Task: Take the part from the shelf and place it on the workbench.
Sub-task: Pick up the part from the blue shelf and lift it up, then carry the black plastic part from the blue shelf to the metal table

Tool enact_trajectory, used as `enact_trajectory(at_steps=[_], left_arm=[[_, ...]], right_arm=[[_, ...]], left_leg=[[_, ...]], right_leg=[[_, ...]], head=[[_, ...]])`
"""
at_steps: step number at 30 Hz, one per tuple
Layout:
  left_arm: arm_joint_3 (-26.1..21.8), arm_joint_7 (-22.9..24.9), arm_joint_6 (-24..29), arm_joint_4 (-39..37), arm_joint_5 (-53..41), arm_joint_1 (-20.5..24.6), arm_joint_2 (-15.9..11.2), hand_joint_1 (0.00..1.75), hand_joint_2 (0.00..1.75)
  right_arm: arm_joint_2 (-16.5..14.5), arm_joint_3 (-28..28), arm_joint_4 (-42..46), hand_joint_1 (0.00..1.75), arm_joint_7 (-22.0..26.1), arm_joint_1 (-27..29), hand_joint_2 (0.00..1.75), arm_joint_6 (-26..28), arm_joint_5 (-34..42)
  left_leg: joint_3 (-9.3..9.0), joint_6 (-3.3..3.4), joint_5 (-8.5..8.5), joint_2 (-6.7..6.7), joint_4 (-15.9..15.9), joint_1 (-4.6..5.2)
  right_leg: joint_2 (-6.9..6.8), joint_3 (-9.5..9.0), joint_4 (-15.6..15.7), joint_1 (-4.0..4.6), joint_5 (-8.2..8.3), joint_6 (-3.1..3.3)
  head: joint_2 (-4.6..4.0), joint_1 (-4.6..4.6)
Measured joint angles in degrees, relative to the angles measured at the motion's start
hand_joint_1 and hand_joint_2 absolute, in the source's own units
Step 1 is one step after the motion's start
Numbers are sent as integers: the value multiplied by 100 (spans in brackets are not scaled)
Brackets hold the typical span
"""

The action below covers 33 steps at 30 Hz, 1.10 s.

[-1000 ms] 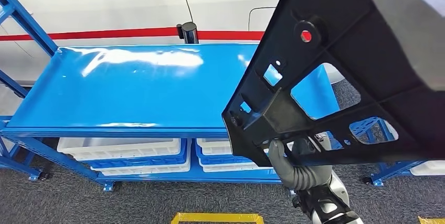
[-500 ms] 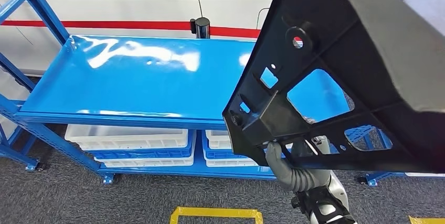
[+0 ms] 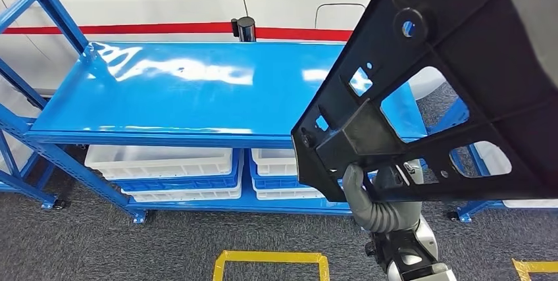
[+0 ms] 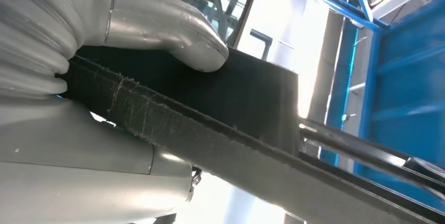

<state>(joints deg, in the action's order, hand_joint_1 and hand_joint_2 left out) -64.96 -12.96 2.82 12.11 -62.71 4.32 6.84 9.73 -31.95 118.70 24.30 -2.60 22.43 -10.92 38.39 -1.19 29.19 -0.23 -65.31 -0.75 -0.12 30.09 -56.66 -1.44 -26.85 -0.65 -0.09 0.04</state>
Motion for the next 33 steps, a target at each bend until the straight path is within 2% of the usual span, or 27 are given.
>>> enact_trajectory(at_steps=[1, 2, 3, 4, 5, 6, 7, 8, 9, 12, 13, 15, 17, 18, 19, 20, 21, 23, 24, 25, 27, 28, 29, 30, 31, 32, 33], left_arm=[[0, -4, 0, -3, 0, -1, 2, 0, 175], [0, -6, 0, -8, -3, -1, 3, 0, 175], [1, -6, 0, -11, -8, -1, 4, 0, 175], [1, -5, 0, -15, -12, -1, 4, 0, 175], [2, -5, 0, -16, -17, 0, 3, 0, 175], [3, -6, 0, -16, -20, 3, 4, 0, 175], [4, -7, -1, -19, -22, 6, 8, 0, 175], [5, -9, -1, -21, -25, 9, 15, 0, 175], [7, -13, -3, -24, -28, 11, 21, 0, 175], [10, -22, -9, -27, -33, 12, 27, 0, 175], [11, -24, -9, -27, -38, 14, 28, 0, 175], [16, -24, -9, -27, -68, 16, 30, 0, 175], [40, -18, -16, -27, -138, 14, 29, 0, 175], [61, -10, -20, -27, -172, 12, 31, 0, 175], [85, 1, -23, -27, -209, 10, 32, 0, 175], [108, 14, -24, -27, -237, 8, 35, 0, 175], [127, 22, -24, -27, -252, 7, 39, 0, 175], [155, 31, -24, -27, -270, 5, 55, 0, 175], [163, 32, -24, -27, -271, 4, 60, 0, 175], [167, 33, -23, -27, -271, 2, 65, 0, 175], [169, 34, -22, -27, -271, -8, 63, 0, 175], [172, 35, -21, -27, -272, -12, 61, 0, 175], [177, 36, -21, -27, -272, -18, 57, 0, 175], [184, 38, -21, -27, -272, -23, 55, 0, 175], [190, 39, -21, -27, -272, -26, 54, 0, 175], [196, 40, -22, -27, -271, -29, 54, 0, 175], [201, 41, -22, -27, -272, -29, 54, 0, 175]], right_arm=[[-7, 1, -1, 175, -8, 2, 175, 4, 8], [-13, 1, -3, 175, -14, 6, 175, 14, 9], [-20, 3, -4, 175, -14, 13, 175, 31, 6], [-30, 7, -5, 175, -9, 20, 175, 54, 2], [-39, 13, -6, 175, -4, 27, 175, 80, -4], [-50, 24, -6, 175, 3, 31, 175, 103, -9], [-57, 36, -5, 175, 10, 32, 175, 121, -14], [-64, 45, -5, 175, 18, 33, 175, 133, -21], [-71, 51, -4, 175, 27, 35, 175, 137, -28], [-79, 60, -3, 175, 58, 56, 175, 139, -51], [-79, 68, -3, 175, 65, 64, 175, 139, -55], [-79, 85, -2, 175, 85, 78, 175, 138, -44], [-79, 103, -2, 175, 120, 105, 175, 137, -2], [-78, 119, -2, 175, 139, 131, 175, 137, 25], [-77, 138, 0, 175, 155, 160, 175, 137, 49], [-77, 157, 3, 175, 167, 188, 175, 137, 66], [-77, 170, 8, 175, 176, 210, 175, 137, 76], [-77, 184, 36, 175, 191, 231, 175, 137, 84], [-77, 188, 52, 175, 197, 241, 175, 137, 84], [-76, 193, 66, 175, 202, 249, 175, 137, 84], [-75, 203, 76, 175, 205, 270, 175, 137, 84], [-75, 207, 78, 175, 205, 276, 175, 137, 85], [-77, 209, 79, 175, 205, 284, 175, 137, 85], [-78, 211, 81, 175, 205, 290, 175, 137, 86], [-78, 214, 83, 175, 205, 296, 175, 137, 86], [-78, 216, 84, 175, 205, 302, 175, 137, 86], [-78, 218, 84, 175, 205, 309, 175, 137, 86]], left_leg=[[114, -24, 250, 1, -390, -6], [196, -47, 414, 0, -729, -13], [200, -68, 465, 1, -911, -22], [92, -83, 406, 2, -867, -36], [-132, -97, 273, 3, -597, -55], [-418, -117, 156, 1, -178, -76], [-665, -116, 66, -16, 193, -76], [-823, -99, 13, -36, 463, -71], [-875, -71, 9, -57, 591, -59], [-747, 94, -84, -59, 601, -17], [-689, 164, -139, -46, 610, -11], [-548, 274, -259, -23, 625, -9], [-379, 314, -379, -13, 622, 13], [-295, 318, -441, -7, 620, 26], [-212, 318, -505, -2, 619, 37], [-135, 312, -568, -1, 618, 44], [-69, 304, -628, -1, 618, 49], [19, 263, -744, -2, 618, 62], [32, 233, -803, 0, 628, 65], [35, 195, -862, 3, 646, 63], [50, 115, -959, 2, 692, 53], [86, 84, -895, -1, 663, 50], [141, 57, -702, -3, 535, 46], [212, 36, -408, -3, 289, 35], [287, 12, -76, 0, -60, 29], [349, -15, 178, 1, -459, 15], [370, -40, 282, 0, -786, 2]], right_leg=[[-5, 47, -4, 3, 37, 22], [-8, 95, -8, 8, 72, 22], [-9, 140, -14, 9, 103, 12], [-8, 179, -25, 4, 129, -6], [-7, 212, -43, -7, 148, -27], [-7, 243, -76, -14, 160, -49], [-6, 281, -110, -16, 175, -74], [-5, 314, -140, -9, 192, -104], [-3, 347, -161, 2, 217, -141], [11, 439, -171, 2, 287, -282], [14, 507, -245, -2, 213, -293], [18, 727, -716, -10, -171, -232], [17, 945, -1456, 5, -591, -190], [17, 974, -1713, 12, -678, -209], [17, 910, -1787, 21, -661, -248], [17, 744, -1650, 32, -563, -292], [16, 482, -1329, 48, -444, -315], [9, -156, -453, 99, -385, -258], [9, -356, -138, 126, -407, -212], [10, -453, 38, 148, -438, -166], [13, -371, 84, 127, -350, -99], [10, -315, 91, 102, -288, -56], [4, -249, 106, 72, -211, -10], [-2, -182, 112, 47, -138, 24], [-5, -116, 109, 55, -70, 48], [-9, -46, 102, 57, 0, 57], [-11, 26, 89, 59, 65, 51]], head=[[0, -4], [0, -6], [0, -6], [0, -6], [0, -6], [0, -6], [0, -11], [0, -13], [0, -17], [0, -19], [0, -8], [0, 14], [0, 29], [0, 29], [0, 28], [0, 28], [0, 28], [0, 20], [0, 20], [0, 24], [0, 38], [0, 37], [0, 28], [0, 17], [0, 9], [0, 4], [0, 0]])
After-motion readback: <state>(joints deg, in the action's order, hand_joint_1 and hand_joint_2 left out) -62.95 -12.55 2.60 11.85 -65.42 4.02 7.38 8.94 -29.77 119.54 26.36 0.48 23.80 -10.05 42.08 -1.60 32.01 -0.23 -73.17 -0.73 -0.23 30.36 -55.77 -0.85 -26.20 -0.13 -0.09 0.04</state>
